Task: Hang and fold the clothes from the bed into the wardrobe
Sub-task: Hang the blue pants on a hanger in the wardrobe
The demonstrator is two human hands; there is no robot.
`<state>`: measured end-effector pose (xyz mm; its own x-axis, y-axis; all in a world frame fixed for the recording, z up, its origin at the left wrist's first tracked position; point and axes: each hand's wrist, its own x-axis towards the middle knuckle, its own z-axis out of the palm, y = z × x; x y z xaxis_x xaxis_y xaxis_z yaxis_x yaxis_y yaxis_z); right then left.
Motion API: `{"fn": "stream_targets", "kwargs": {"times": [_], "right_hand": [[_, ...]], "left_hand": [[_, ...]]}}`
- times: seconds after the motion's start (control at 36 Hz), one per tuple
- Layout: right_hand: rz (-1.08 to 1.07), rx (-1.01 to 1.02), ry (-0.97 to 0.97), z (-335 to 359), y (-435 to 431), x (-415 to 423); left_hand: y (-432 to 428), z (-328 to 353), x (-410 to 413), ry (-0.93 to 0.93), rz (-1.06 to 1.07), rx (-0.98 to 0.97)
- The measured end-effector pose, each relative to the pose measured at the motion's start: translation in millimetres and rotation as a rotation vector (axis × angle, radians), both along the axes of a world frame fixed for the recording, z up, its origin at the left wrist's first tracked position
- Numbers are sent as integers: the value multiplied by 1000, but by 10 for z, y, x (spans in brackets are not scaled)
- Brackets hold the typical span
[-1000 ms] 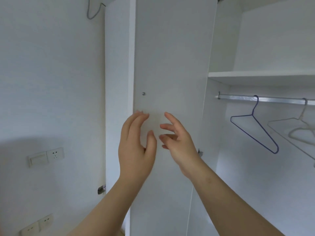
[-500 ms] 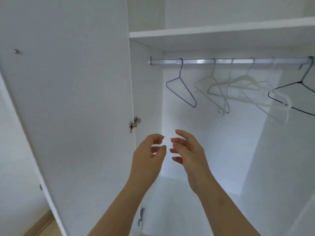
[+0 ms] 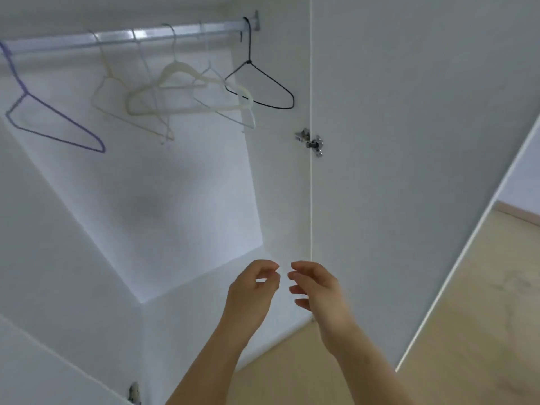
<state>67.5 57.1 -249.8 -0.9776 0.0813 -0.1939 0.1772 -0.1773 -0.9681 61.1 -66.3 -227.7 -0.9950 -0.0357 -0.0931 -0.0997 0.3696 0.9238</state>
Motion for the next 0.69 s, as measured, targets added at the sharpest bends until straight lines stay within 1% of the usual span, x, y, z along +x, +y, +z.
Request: {"fn": "stream_targets", "kwargs": {"times": [0.22,0.36,0.56,0.69], "right_hand": [[-345,-32,-106,-337,540,464],[-567,-56,-179,-543,915,865],[-862,-120,-275,-809,1603,1476],[-1013,-143,-326,-966,2188,1879]], "left_hand": [[631,-341,52,-84,-371,-48],[1122,-571,187,-103,-552,-91],[2012,-827,527,-152,-821,-161],[2750,-955,791,-145,-996,-216]]}}
